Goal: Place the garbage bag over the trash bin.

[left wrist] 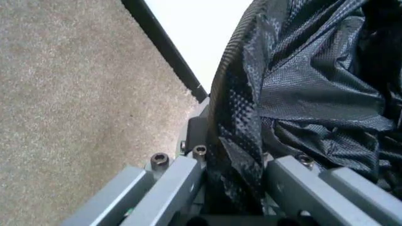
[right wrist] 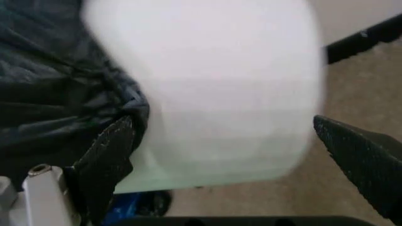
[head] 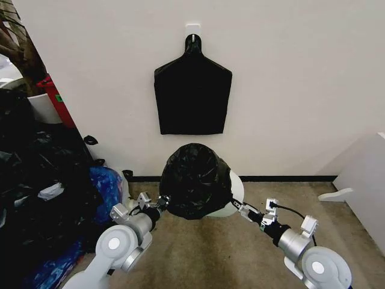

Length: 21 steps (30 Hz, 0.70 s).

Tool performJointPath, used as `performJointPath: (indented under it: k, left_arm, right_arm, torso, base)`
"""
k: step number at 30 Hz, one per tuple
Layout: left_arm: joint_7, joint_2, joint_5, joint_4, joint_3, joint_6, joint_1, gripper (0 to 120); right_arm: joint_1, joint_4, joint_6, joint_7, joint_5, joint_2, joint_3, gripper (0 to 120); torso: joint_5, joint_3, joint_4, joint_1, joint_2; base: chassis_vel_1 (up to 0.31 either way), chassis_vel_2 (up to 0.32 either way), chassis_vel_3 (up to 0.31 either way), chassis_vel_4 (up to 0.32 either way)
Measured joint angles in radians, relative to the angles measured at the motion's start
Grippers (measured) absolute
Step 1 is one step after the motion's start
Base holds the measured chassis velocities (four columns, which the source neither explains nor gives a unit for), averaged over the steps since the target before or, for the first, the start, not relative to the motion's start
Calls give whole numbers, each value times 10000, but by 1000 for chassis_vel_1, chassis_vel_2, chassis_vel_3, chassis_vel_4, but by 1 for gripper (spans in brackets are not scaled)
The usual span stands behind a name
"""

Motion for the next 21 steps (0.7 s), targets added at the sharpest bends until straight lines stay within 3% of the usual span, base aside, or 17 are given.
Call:
performJointPath:
  k: [13, 21]
  left_arm:
    - [-147, 17, -54, -379, -61, -7, 158, 1]
    - [-347, 43, 506, -460, 50, -27, 151, 1]
  right_arm:
    - [-1, -1079, 328, -486, -441, 6, 158, 100]
    - [-1162, -114, 1077, -1112, -1123, -56, 418, 100]
  torso:
    - [1, 0, 0, 0, 0]
    - [-2, -1, -1, 0, 0]
  base:
    - [0, 0, 0, 0]
    - [0, 0, 0, 0]
